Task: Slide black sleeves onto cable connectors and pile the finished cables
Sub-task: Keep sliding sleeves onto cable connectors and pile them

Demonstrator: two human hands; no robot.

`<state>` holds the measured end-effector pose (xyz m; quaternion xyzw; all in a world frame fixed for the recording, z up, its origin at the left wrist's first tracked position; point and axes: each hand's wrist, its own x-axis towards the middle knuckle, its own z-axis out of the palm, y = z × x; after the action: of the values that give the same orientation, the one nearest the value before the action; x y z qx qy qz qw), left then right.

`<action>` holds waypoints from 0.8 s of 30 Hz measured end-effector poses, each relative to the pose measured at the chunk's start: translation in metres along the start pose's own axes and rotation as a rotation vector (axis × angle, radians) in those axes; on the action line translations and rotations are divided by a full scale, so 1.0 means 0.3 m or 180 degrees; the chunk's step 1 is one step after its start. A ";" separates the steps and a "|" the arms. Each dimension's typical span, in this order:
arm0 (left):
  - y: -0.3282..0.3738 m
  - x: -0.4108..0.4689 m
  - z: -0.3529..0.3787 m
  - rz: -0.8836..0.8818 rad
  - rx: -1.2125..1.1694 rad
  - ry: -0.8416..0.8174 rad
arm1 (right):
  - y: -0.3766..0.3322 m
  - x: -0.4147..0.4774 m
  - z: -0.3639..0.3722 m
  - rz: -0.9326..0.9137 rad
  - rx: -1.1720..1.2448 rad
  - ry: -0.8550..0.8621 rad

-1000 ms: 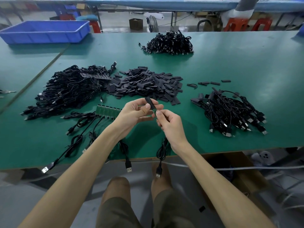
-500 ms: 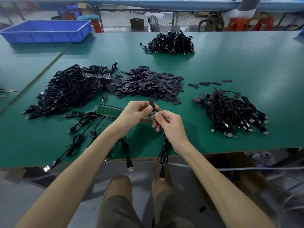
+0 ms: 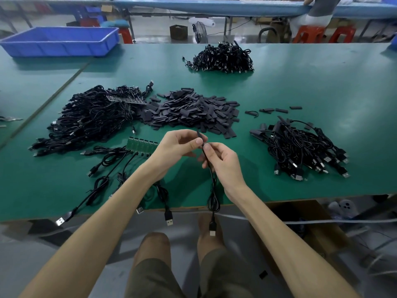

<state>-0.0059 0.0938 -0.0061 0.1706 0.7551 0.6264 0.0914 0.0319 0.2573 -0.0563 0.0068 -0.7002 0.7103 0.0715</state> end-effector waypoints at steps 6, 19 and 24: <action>-0.010 0.006 -0.033 -0.0388 -0.0046 0.0139 | 0.005 -0.004 0.001 -0.0046 -0.0065 -0.0049; 0.001 0.019 -0.006 -0.0907 0.0365 0.0455 | -0.009 -0.022 0.030 -0.0145 -0.1043 0.0231; -0.009 0.024 -0.005 -0.0943 0.0601 0.0314 | -0.011 -0.025 0.037 -0.0148 -0.1201 0.0216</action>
<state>-0.0134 0.0946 -0.0079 0.0343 0.8310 0.5400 0.1292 0.0388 0.2456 -0.0535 -0.0145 -0.8178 0.5644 0.1115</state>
